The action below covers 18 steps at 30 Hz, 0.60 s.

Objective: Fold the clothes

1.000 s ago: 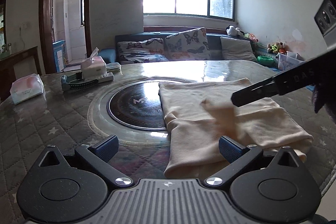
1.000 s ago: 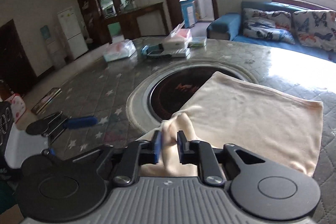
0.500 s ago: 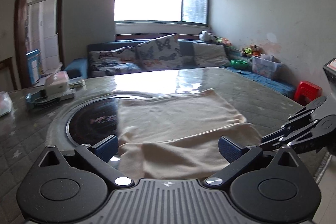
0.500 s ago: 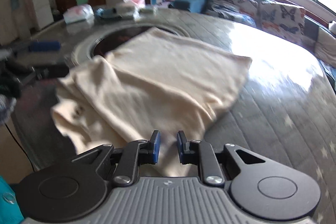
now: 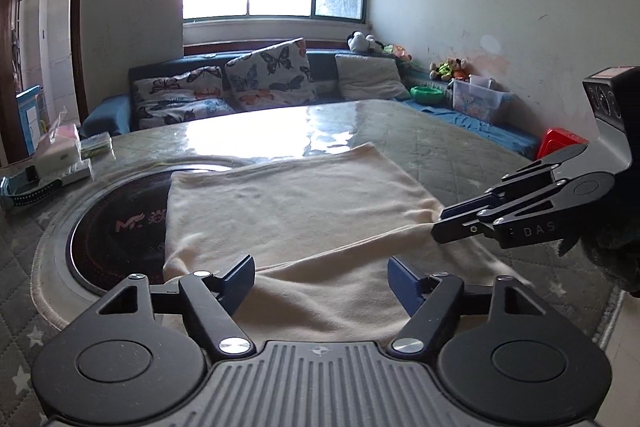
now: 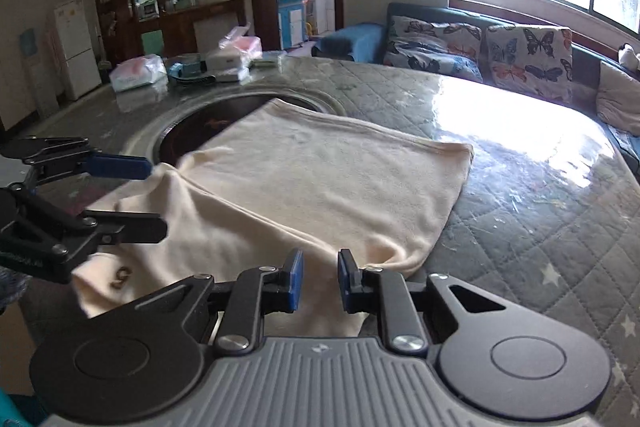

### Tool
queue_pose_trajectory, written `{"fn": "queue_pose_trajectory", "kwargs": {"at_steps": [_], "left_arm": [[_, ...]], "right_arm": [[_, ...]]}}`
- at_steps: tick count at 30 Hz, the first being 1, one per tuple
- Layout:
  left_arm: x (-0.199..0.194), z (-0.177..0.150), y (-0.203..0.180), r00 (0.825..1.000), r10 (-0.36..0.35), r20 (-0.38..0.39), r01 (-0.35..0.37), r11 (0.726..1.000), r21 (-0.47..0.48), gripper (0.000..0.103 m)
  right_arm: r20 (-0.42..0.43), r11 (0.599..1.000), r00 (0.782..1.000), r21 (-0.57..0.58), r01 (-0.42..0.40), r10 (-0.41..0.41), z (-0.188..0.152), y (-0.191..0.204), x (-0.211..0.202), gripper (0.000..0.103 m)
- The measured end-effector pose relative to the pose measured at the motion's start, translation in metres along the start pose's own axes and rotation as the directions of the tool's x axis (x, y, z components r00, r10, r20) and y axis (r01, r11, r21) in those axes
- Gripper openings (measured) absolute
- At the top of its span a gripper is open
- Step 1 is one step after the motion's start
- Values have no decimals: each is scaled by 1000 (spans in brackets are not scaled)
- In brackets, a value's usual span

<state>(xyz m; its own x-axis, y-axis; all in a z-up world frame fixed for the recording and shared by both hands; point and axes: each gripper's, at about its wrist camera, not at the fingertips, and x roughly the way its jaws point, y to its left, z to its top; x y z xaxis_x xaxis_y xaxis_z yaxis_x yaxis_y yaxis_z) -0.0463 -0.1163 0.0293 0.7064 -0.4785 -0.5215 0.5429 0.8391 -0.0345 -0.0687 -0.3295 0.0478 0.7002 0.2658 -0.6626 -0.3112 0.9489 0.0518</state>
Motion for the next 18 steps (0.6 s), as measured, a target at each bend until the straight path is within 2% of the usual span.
{"fn": "queue_pose_trajectory", "kwargs": {"at_steps": [4, 8, 14, 18], "left_arm": [[9, -9, 16, 998, 21, -61, -24, 998, -55, 68], [4, -15, 22, 997, 45, -65, -48, 997, -53, 67], [-7, -21, 25, 993, 95, -65, -97, 995, -36, 46], [-15, -26, 26, 990, 127, -68, -129, 991, -27, 31]], "right_arm": [[-2, 1000, 1000, 24, 16, -16, -4, -8, 3, 17], [17, 1000, 1000, 0, 11, -11, -4, -2, -12, 17], [24, 991, 999, -130, -41, 44, -15, 29, -20, 18], [-1, 990, 999, -136, -47, 47, -24, 33, -13, 21]]}}
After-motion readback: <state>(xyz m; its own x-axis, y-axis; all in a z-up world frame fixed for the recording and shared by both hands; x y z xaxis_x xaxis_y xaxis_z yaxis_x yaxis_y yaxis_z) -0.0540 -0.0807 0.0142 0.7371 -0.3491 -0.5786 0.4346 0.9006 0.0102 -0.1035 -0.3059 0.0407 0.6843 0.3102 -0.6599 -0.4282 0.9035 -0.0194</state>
